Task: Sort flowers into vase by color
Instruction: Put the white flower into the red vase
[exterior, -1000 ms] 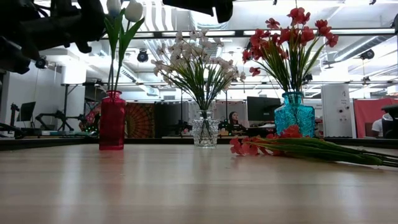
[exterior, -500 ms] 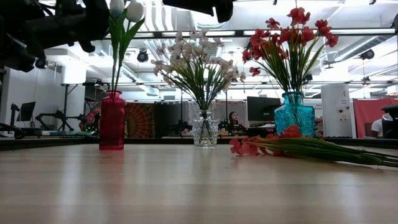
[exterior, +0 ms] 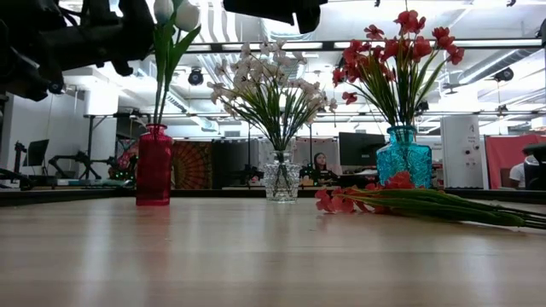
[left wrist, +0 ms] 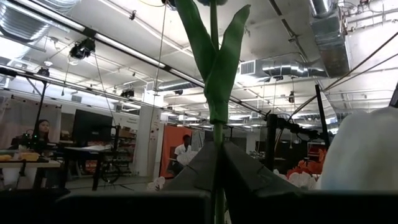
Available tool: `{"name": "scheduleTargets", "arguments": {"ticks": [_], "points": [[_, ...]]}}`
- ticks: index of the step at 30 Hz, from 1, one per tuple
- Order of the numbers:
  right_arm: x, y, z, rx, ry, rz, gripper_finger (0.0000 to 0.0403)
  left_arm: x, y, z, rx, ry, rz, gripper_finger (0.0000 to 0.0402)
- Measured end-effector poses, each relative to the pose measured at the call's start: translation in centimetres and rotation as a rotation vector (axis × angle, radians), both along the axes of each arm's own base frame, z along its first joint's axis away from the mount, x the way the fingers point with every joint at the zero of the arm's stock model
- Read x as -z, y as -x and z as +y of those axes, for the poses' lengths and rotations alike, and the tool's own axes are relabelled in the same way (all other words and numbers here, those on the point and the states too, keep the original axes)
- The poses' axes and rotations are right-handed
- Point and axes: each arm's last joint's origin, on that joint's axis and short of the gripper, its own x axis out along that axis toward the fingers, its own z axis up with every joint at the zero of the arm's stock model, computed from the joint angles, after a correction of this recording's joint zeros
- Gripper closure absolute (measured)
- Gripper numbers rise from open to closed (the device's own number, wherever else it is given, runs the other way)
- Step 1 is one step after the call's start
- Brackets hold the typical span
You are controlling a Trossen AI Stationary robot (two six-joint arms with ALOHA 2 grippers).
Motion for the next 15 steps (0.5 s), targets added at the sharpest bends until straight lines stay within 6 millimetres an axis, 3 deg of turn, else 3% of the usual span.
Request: {"name": "scheduleTargets", "arguments": {"ticks": [15], "points": [[-0.02, 0.0, 0.0, 0.0, 0.0, -0.002, 0.0158, 0.01, 0.02, 0.06, -0.016, -0.014, 0.013, 0.0401]]}}
